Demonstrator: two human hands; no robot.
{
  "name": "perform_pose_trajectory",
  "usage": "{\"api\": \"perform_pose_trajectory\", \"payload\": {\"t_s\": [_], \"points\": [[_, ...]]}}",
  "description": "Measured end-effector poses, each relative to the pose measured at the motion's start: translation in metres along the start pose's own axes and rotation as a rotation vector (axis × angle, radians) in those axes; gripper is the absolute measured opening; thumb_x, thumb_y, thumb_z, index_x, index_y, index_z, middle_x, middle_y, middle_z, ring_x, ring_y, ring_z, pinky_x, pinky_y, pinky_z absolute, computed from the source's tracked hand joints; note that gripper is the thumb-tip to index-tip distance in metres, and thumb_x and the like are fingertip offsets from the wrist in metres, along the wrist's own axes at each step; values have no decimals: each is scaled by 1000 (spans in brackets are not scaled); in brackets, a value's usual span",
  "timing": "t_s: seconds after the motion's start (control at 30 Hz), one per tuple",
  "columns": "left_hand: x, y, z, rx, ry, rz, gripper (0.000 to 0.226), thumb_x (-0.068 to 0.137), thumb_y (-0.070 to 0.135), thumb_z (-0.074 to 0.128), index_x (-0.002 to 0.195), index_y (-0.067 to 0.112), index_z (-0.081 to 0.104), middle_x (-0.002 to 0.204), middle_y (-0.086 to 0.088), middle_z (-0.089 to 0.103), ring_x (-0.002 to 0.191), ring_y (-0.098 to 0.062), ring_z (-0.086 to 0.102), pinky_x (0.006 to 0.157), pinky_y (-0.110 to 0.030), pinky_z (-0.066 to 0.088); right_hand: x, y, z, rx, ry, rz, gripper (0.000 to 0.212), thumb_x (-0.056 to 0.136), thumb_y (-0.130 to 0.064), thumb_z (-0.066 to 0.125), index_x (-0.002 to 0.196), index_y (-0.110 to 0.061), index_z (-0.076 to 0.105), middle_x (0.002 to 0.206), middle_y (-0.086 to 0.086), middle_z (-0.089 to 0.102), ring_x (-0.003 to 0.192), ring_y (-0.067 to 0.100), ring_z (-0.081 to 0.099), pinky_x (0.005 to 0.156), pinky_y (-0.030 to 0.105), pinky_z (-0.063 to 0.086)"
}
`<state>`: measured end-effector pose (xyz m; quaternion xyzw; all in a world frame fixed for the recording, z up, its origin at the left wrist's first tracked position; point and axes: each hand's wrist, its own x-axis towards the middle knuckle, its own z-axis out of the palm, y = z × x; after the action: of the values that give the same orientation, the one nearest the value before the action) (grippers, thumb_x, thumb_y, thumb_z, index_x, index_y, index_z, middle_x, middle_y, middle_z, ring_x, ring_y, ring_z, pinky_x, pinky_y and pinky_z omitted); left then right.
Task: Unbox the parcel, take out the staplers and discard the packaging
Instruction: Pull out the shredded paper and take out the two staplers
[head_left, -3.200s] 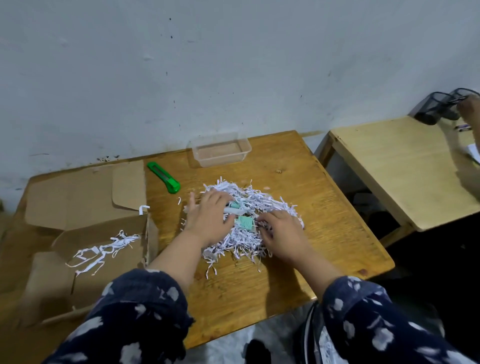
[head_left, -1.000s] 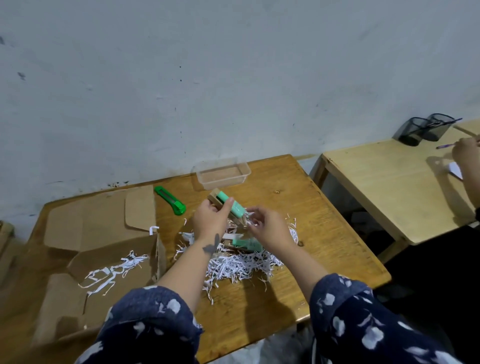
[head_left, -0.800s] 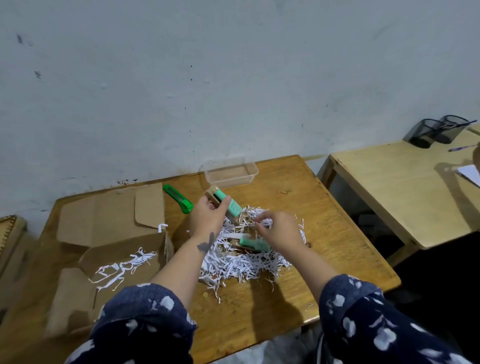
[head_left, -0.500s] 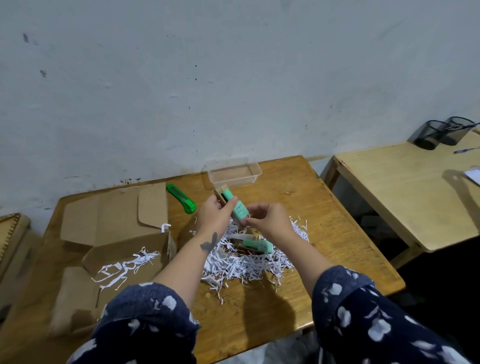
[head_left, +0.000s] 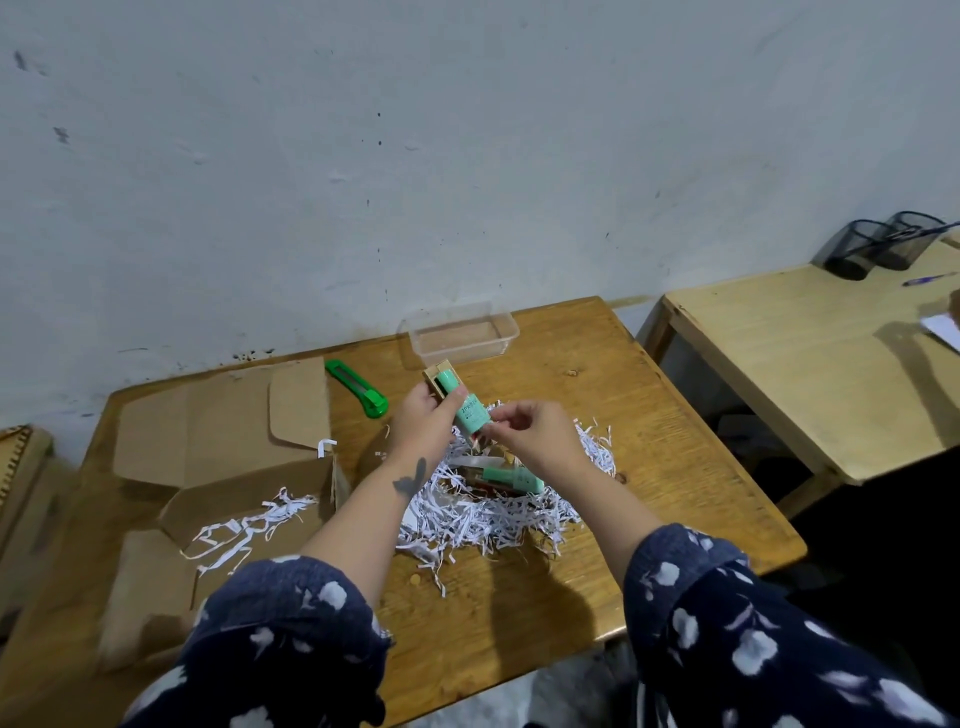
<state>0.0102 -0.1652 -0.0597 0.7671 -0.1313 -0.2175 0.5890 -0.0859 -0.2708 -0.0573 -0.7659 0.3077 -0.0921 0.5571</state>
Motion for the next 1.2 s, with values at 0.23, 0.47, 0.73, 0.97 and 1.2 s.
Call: {"api": "perform_pose_trajectory", "payload": {"t_s": [0.23, 0.47, 0.73, 0.97, 1.2], "points": [[-3, -5, -5, 4, -20, -30, 22, 95, 24, 56, 113, 12, 57, 110, -5, 67, 100, -21, 66, 68, -24, 52, 1, -1, 3, -172, 35, 1, 8, 87, -13, 66, 80, -12, 69, 76, 1, 67, 65, 9, 59, 55, 18, 43], [-2, -6, -3, -27, 35, -53, 23, 96, 25, 55, 112, 9, 56, 106, -6, 68, 92, -20, 67, 73, -32, 55, -5, -3, 12, -193, 65, -59, 6, 84, -13, 62, 89, -16, 64, 80, 0, 65, 74, 16, 61, 63, 24, 49], [-4, -6, -2, -11, 25, -47, 28, 96, 24, 54, 118, 7, 57, 109, -6, 68, 95, -20, 67, 73, -30, 55, -3, -5, 16, -142, 141, 42, 11, 83, -10, 70, 74, -14, 68, 76, 3, 68, 68, 14, 61, 60, 23, 47], [5, -7, -13, -21, 119, -83, 25, 97, 24, 52, 115, 8, 54, 116, -8, 65, 103, -24, 65, 80, -35, 56, -4, 9, 3, -333, 117, 67, 17, 90, -1, 57, 90, -5, 73, 86, 12, 70, 55, 9, 54, 48, 17, 39], [3, -2, -7, -10, 68, -65, 29, 95, 24, 54, 119, 6, 54, 118, -7, 65, 107, -24, 64, 88, -40, 55, -5, 5, -4, -430, 146, -70, 30, 90, -7, 59, 118, -16, 66, 111, 6, 70, 88, 17, 66, 75, 28, 55]]}}
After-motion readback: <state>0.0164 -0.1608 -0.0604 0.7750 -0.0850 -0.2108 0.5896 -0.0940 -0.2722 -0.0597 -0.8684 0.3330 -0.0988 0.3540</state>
